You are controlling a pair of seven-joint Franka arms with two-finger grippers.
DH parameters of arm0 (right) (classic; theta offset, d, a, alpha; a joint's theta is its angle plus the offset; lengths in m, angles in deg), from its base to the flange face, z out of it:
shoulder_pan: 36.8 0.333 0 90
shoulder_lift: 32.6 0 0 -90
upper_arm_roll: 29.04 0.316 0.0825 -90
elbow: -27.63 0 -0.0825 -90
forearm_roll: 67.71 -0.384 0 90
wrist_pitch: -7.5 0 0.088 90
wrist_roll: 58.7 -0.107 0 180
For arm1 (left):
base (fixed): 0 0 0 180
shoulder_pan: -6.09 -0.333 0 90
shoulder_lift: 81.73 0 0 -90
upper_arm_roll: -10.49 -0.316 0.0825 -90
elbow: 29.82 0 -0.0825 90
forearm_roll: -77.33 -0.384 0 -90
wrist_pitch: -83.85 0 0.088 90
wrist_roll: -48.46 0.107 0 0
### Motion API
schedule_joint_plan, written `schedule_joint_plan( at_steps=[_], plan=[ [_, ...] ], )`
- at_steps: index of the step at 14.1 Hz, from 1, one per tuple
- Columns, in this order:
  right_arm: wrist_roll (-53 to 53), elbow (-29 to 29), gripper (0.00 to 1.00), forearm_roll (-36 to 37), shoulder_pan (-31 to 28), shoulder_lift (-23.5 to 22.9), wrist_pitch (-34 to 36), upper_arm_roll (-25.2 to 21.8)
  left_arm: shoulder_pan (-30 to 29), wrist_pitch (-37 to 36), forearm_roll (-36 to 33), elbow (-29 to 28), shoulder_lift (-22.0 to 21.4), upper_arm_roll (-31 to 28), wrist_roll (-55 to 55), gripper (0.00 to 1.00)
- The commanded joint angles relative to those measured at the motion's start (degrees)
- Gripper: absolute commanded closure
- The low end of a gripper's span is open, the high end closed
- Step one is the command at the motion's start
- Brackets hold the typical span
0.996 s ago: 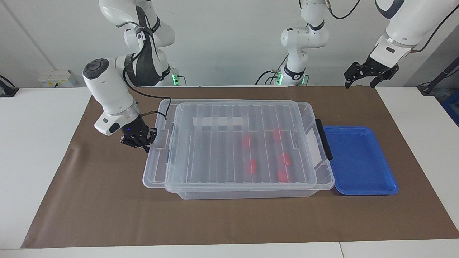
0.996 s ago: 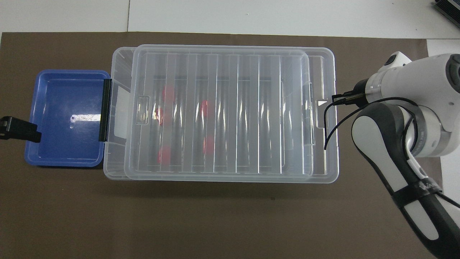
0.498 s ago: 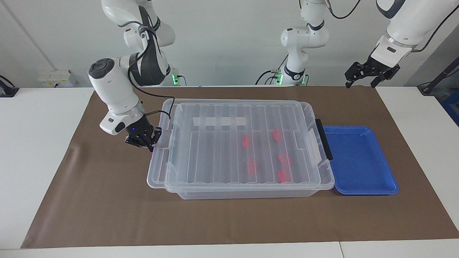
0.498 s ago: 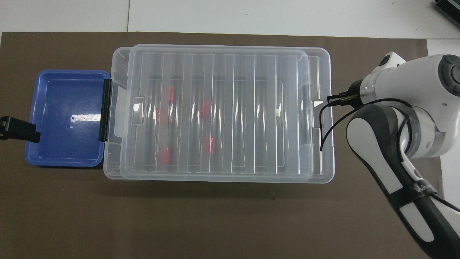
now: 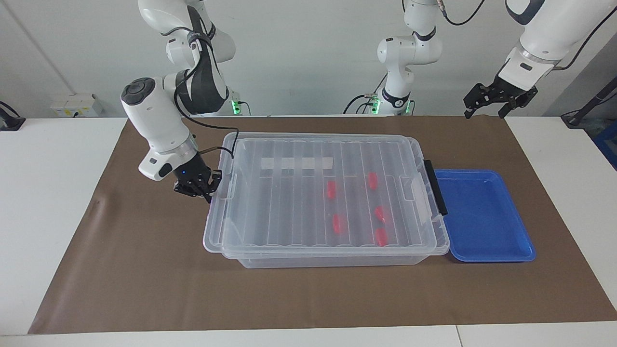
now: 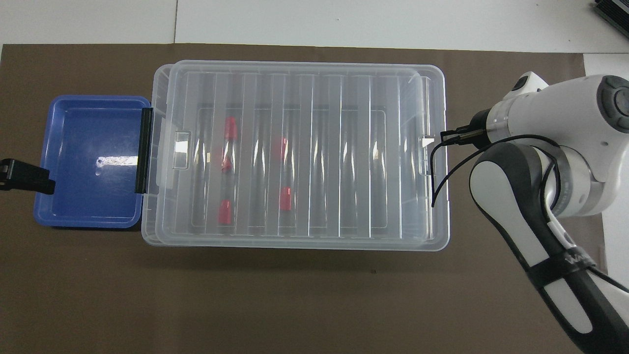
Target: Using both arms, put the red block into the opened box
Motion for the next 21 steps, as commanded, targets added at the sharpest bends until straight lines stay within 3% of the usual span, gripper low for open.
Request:
schedule_joint_plan(
  at_steps=[1, 21],
  plan=[
    [-0.5, 0.6, 1.00, -3.8, 0.5, 0.2, 0.1, 0.1, -0.9, 1.7, 0.5, -1.5, -1.3, 0.4, 1.0, 0.00],
    [0.4, 0.7, 1.00, -5.9, 0.4, 0.4, 0.7, 0.2, -0.9, 3.8, 0.5, -1.6, -1.5, 0.4, 0.9, 0.00]
  ],
)
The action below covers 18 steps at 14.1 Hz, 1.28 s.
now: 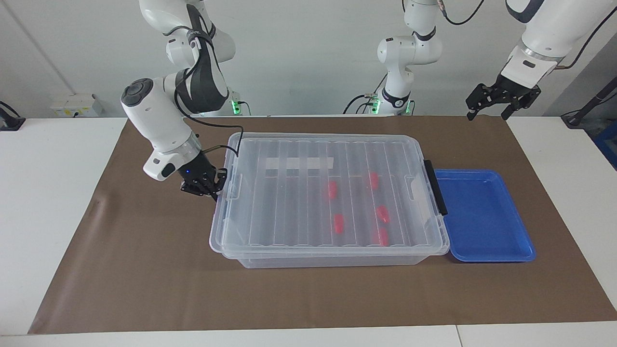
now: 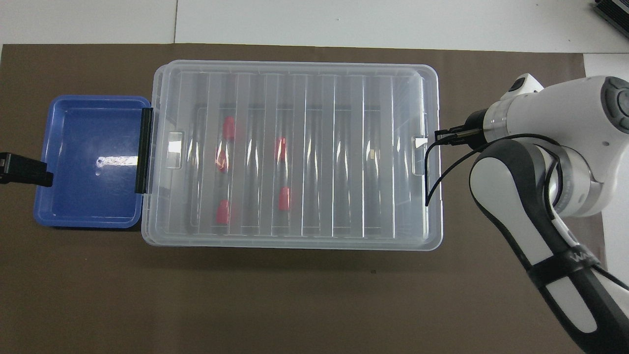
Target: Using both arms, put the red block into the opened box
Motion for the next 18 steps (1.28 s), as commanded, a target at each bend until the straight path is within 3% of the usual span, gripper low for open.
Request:
schedule_joint_plan(
  at_steps=[1, 13, 18],
  plan=[
    [0.7, 0.6, 1.00, -1.6, 0.1, 0.4, 0.6, 0.2, -0.9, 1.4, 0.5, -1.7, -1.3, 0.4, 0.9, 0.00],
    [2.1, 0.6, 1.00, -2.9, 0.0, 0.4, 0.4, -0.2, -0.9, 3.2, 0.5, -3.7, -2.0, 0.4, 0.9, 0.00],
    [-0.4, -0.8, 1.00, 11.6, -0.7, 1.7, 1.8, -0.6, -0.8, 3.1, 0.5, -3.7, -2.1, 0.4, 0.8, 0.00]
  ],
)
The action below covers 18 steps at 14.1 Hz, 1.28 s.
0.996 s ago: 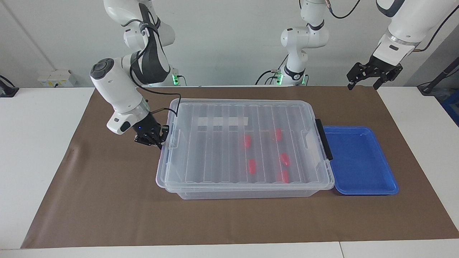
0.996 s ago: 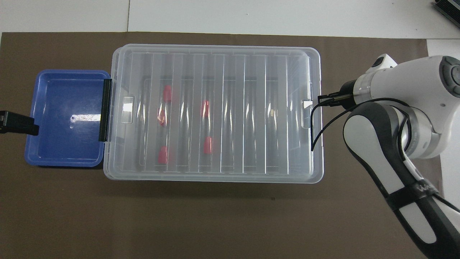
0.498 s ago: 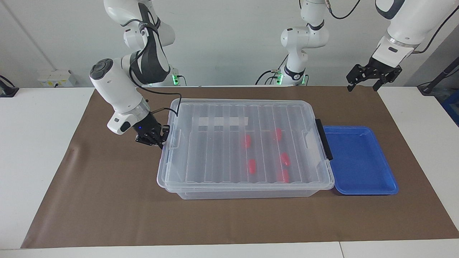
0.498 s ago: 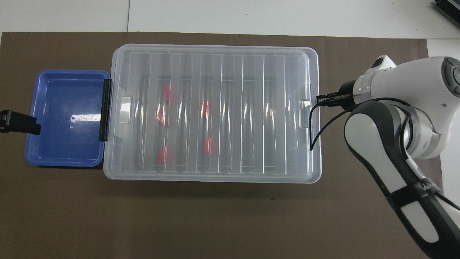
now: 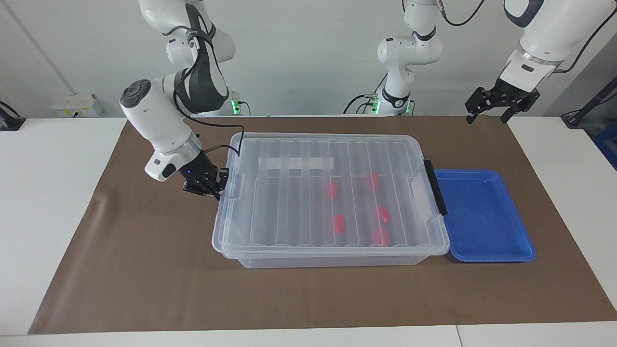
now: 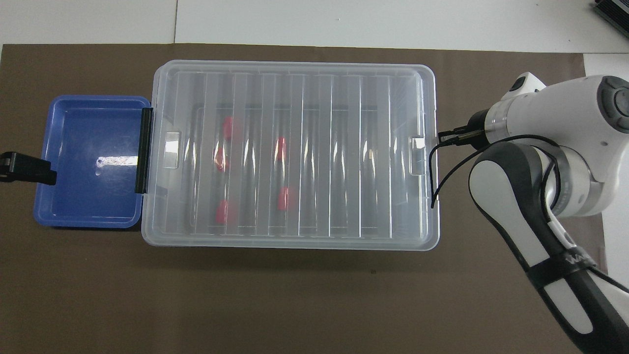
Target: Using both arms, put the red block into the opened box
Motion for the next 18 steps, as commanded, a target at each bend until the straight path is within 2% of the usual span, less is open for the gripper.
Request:
schedule_joint_plan(
  at_steps=[1, 3, 5, 7, 9, 13, 15, 16, 18],
  plan=[
    [-1.4, -1.2, 1.00, 5.4, -0.7, 1.7, 3.5, -0.3, -0.8, 1.4, 0.5, -2.5, -1.9, 0.4, 0.8, 0.00],
    [-3.0, -3.5, 0.97, 8.0, -2.2, 3.4, 8.5, -0.3, -0.9, 1.5, 0.5, -2.5, -1.9, 0.4, 0.8, 0.00],
    [-5.2, -6.6, 0.57, 8.3, -2.9, 4.9, 14.8, -0.5, -0.8, 1.5, 0.5, -2.6, -1.9, 0.4, 0.8, 0.00],
    [-8.7, -7.8, 0.03, 9.4, -3.5, 7.3, 18.7, -0.6, -0.8, 1.6, 0.5, -3.3, -2.3, 0.4, 0.8, 0.00],
    [-13.8, -9.1, 0.00, 12.1, -3.3, 8.6, 22.3, -0.4, -0.8, 1.6, 0.5, -3.4, -2.4, 0.4, 0.8, 0.00],
    [-18.1, -17.5, 0.00, 11.1, -4.0, 7.9, 35.1, -0.5, -0.8, 1.6, 0.5, -3.4, -2.4, 0.4, 0.7, 0.00],
    [-18.1, -17.8, 0.00, 5.4, -6.5, 8.0, 36.3, -1.0, -0.8, 1.7, 0.5, -3.4, -2.4, 0.4, 0.6, 0.00],
    [-17.6, -17.4, 0.00, 4.7, -7.0, 8.1, 36.2, -1.0, -0.8, 1.7, 0.5, -3.4, -2.4, 0.4, 0.6, 0.00],
    [-17.0, -17.2, 0.00, 8.2, -6.3, 8.2, 36.4, -0.5, -0.8, 1.8, 0.5, -3.4, -2.4, 0.4, 0.6, 0.00]
  ],
)
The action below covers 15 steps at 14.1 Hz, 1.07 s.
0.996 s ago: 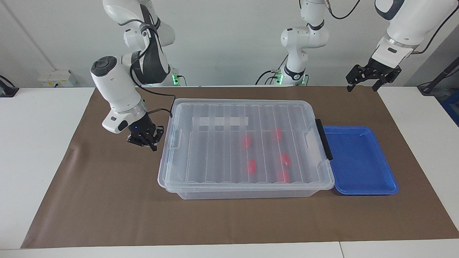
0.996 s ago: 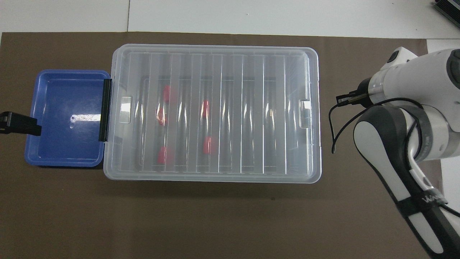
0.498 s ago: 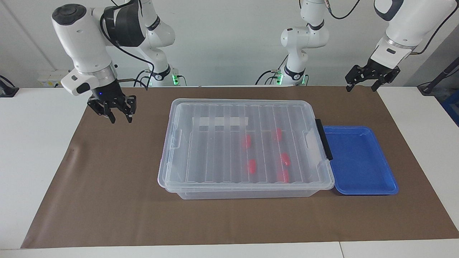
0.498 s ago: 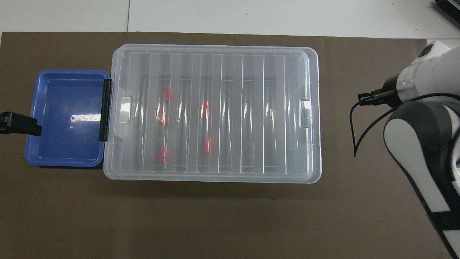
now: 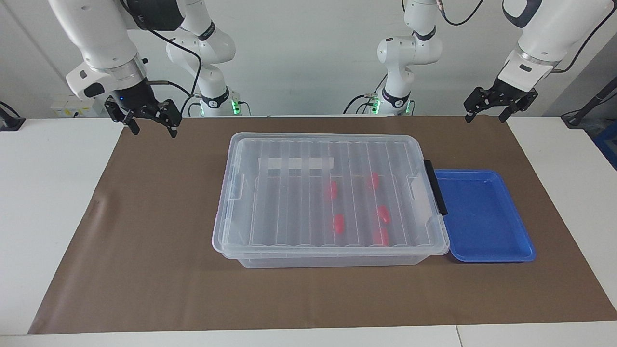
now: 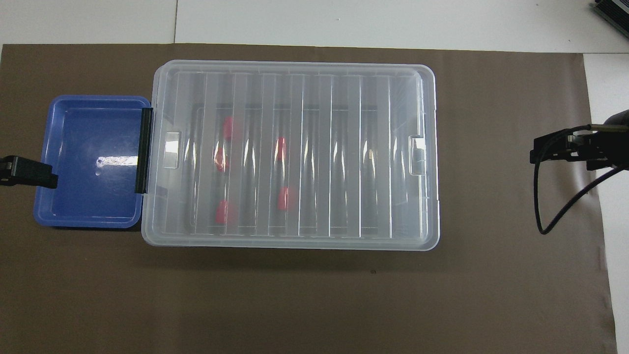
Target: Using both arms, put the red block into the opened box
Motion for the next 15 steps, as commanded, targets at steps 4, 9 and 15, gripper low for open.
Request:
schedule_joint_plan(
  at_steps=[4, 9, 15],
  plan=[
    [1.9, -0.9, 0.00, 2.7, -0.1, -0.8, 0.9, 1.0, -0.7, 1.8, 0.5, -2.9, -1.9, 0.5, 0.6, 0.00],
    [2.0, -1.5, 0.00, 1.9, -0.2, -0.6, 3.1, 1.0, -0.6, 2.1, 0.5, -3.1, -2.2, 0.5, 0.6, 0.00],
    [1.8, -1.3, 0.00, 1.7, -0.1, -0.5, 2.4, 1.0, -0.7, 3.5, 0.5, -5.2, -3.1, 0.5, 0.6, 0.00]
  ],
)
